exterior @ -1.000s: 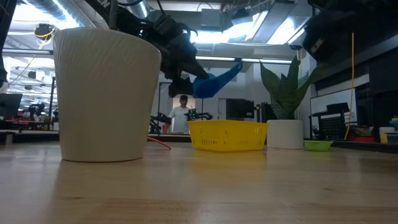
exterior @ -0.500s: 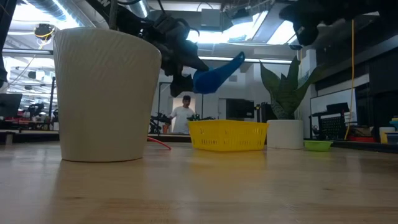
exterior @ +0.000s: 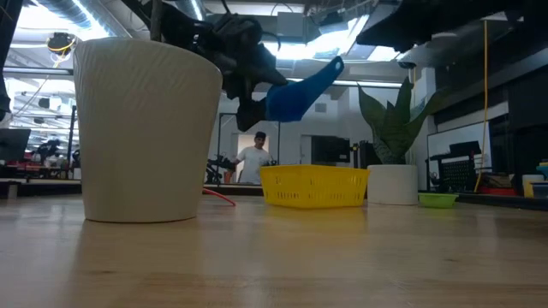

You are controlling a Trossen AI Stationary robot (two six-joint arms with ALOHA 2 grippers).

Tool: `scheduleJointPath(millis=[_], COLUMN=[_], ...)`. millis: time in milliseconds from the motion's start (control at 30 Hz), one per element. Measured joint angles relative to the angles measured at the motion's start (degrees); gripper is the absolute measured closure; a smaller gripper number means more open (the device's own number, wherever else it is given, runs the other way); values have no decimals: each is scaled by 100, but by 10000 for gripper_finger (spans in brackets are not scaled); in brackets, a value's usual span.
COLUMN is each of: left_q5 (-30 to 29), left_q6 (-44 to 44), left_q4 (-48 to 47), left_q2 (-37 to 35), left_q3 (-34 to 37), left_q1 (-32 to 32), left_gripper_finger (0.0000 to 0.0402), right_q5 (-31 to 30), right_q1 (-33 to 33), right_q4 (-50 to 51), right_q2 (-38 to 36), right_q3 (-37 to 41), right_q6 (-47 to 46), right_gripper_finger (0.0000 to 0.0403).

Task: Nest measuring cups in basket
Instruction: Move the blue measuring cup to the center of the table

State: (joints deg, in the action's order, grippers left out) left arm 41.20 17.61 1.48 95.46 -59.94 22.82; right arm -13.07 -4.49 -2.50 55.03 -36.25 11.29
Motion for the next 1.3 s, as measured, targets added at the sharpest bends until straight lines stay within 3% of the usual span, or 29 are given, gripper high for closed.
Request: scheduleJointPath(millis=[667, 1100, 1300], left_q5=[2, -19, -23], left_q6=[-4, -13, -11], left_q4=[2, 2, 2], left_q2=[0, -2, -2], left_q3=[0, 0, 0], left_q1=[-3, -3, -3], left_gripper_finger=[115, 114, 114], right_q5=[-84, 13, 106], right_q1=[375, 472, 516], right_q4=[1807, 1809, 1794], right_q2=[1148, 1273, 1273], right_q3=[-1678, -1823, -1823], right_q6=[96, 421, 382], right_gripper_finger=[362, 358, 314])
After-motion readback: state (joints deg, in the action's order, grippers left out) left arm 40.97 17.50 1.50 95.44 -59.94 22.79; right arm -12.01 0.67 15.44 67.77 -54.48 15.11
